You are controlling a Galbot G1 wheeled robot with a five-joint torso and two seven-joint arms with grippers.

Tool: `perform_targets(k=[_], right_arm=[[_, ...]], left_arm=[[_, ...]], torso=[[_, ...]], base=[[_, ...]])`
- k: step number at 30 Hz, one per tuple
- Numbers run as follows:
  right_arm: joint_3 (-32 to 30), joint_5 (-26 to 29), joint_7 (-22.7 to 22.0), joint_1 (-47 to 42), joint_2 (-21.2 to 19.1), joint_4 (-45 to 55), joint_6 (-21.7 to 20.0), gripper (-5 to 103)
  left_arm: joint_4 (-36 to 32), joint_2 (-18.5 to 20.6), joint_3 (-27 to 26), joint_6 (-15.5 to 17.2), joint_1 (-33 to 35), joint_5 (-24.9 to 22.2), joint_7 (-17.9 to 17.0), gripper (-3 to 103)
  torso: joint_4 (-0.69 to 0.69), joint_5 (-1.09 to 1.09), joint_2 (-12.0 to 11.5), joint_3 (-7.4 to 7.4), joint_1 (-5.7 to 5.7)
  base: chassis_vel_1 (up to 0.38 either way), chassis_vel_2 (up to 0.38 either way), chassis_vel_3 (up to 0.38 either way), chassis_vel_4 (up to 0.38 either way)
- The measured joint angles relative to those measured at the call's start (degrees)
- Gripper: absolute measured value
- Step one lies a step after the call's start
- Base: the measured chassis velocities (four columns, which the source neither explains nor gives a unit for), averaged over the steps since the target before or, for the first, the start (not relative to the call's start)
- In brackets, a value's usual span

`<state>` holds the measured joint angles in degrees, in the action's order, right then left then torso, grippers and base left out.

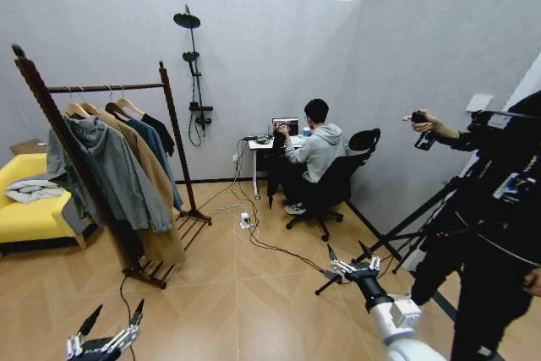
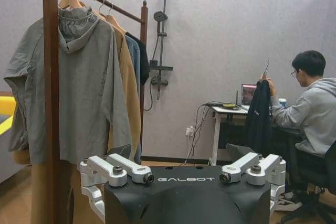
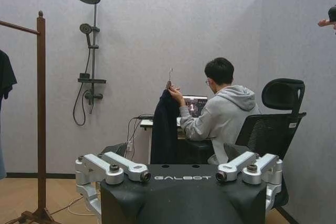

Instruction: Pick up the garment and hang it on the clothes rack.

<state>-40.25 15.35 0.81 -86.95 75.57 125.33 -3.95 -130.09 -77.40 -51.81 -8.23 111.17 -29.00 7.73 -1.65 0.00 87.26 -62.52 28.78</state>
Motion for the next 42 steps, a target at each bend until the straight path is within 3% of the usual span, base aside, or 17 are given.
perform_targets(k=[21,37,40,42], right_arm=[[-0.82,-0.8,4.14,-1.08,0.57,0.72,-0.13,100],[-0.88,-2.52,5.64,-1.92,0.86,-0.31,2.56,100],[-0.82,-2.67,5.62,-1.91,0.88,-0.39,2.72,100],[-0.79,-2.71,5.59,-1.75,0.87,-0.51,2.72,100]], left_arm=[[0.0,0.0,0.0,0.0,0.0,0.0,0.0,100],[0.0,0.0,0.0,0.0,0.0,0.0,0.0,100],[0.0,0.0,0.0,0.0,0.0,0.0,0.0,100],[0.0,0.0,0.0,0.0,0.0,0.0,0.0,100]], torso=[[0.0,-0.01,0.0,0.01,-0.01],[0.01,0.05,0.0,0.0,0.0],[-0.02,-0.05,0.0,0.0,0.01],[0.0,0.04,-0.02,-0.01,0.03]], base=[[-0.067,0.063,0.07,-0.067],[-0.279,0.278,0.289,-0.274],[-0.381,0.358,0.387,-0.375],[-0.368,0.382,0.354,-0.373]])
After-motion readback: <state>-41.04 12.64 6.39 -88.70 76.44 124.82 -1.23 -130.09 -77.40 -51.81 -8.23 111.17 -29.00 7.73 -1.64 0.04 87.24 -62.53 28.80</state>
